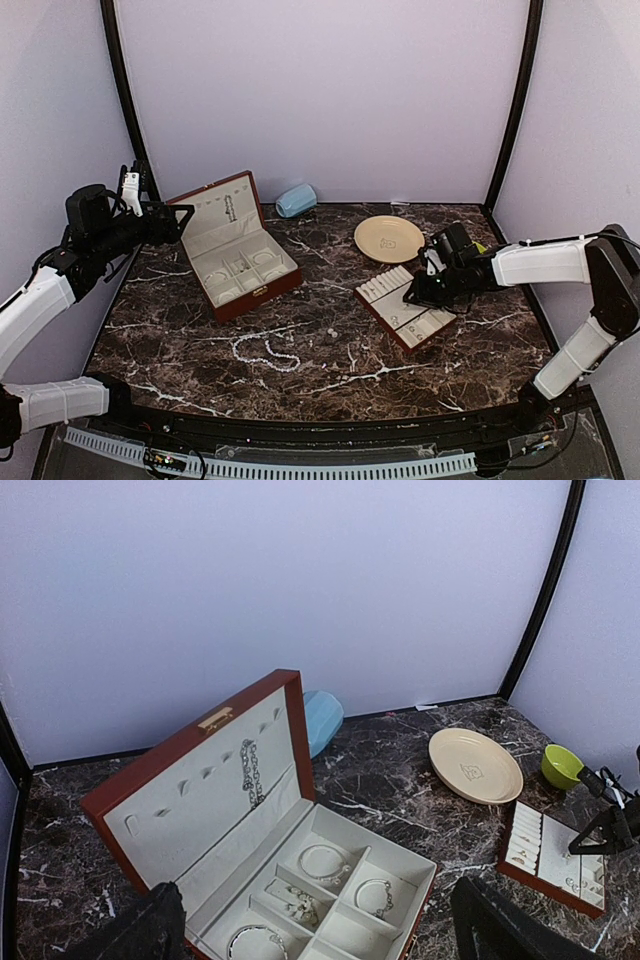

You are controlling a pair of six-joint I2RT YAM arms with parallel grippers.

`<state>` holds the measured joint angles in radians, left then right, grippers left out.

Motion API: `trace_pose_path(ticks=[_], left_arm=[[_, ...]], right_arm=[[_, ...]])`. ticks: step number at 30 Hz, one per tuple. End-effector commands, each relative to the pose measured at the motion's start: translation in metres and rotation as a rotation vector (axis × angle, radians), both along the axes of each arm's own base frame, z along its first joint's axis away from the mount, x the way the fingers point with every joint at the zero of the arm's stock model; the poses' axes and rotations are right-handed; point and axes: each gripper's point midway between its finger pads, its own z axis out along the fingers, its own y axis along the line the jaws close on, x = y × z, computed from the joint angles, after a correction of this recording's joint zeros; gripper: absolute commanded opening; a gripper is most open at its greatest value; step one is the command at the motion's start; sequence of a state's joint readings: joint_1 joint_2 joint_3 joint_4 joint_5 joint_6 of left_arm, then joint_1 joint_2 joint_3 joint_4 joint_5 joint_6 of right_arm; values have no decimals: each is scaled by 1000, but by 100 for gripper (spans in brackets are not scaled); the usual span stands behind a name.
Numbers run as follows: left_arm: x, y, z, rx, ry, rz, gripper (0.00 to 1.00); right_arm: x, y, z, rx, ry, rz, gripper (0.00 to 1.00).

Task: Organize the mixed jewelry
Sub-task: Place the earring in the earring holder.

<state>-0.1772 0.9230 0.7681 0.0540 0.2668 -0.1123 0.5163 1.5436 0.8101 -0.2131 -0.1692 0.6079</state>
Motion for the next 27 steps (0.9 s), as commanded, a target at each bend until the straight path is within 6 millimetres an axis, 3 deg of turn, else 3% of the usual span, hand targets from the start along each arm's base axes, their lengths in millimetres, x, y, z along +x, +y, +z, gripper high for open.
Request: trace_pose_path(ticks=[1,27], left_arm=[[-3,1,4,2,-13,5,95],[-3,0,5,1,-15,1,95]], right_arm=[[2,2,-5,18,-3,0,20],[-1,-4,-24,-45,39,12,17]])
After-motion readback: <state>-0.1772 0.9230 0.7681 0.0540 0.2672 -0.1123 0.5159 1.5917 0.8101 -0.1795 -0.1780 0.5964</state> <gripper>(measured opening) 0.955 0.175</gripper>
